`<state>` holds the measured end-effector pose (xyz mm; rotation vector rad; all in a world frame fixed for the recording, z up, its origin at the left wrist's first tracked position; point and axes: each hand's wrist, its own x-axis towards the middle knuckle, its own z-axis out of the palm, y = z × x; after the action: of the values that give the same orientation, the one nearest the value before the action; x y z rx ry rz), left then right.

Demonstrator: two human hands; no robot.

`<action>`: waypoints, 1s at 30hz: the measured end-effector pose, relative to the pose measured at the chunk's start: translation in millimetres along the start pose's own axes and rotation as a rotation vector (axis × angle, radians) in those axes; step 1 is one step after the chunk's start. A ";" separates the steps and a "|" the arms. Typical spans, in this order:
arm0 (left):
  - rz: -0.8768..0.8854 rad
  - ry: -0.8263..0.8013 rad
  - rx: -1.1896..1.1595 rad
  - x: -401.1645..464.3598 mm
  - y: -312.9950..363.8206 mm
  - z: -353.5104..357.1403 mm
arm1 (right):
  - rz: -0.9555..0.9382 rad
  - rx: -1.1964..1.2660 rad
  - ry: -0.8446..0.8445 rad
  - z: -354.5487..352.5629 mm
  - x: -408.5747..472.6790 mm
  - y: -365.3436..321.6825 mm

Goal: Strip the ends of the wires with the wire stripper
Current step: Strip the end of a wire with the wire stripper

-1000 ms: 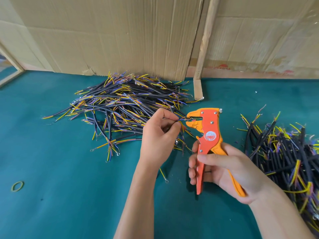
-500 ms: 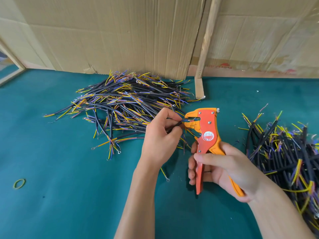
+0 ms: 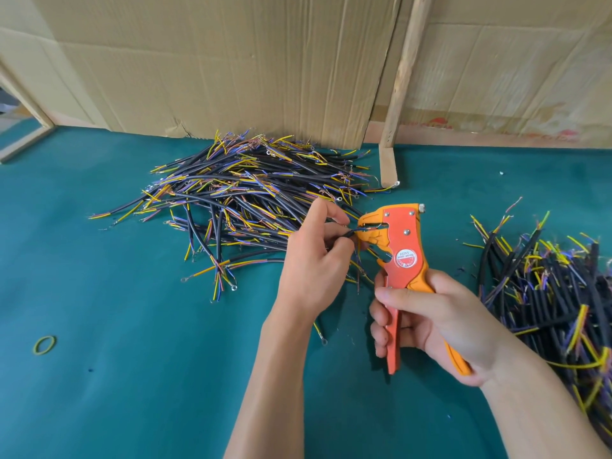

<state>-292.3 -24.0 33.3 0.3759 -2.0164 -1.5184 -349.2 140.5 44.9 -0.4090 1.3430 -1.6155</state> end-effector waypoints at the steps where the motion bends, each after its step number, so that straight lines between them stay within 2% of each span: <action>1: 0.002 0.000 0.004 0.0 -0.4 0.0 | -0.002 -0.003 0.003 0.2 0.2 0.1; 20: 0.047 -0.022 0.034 -1.1 1.6 -0.6 | -0.007 -0.069 0.009 -0.1 -0.7 0.6; 30: -0.007 -0.061 -0.025 -0.6 5.4 1.2 | -0.032 -0.004 0.101 2.1 0.1 0.1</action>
<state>-291.9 -21.0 38.1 0.3299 -2.0431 -1.5753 -347.7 139.2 45.5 -0.3565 1.4218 -1.6792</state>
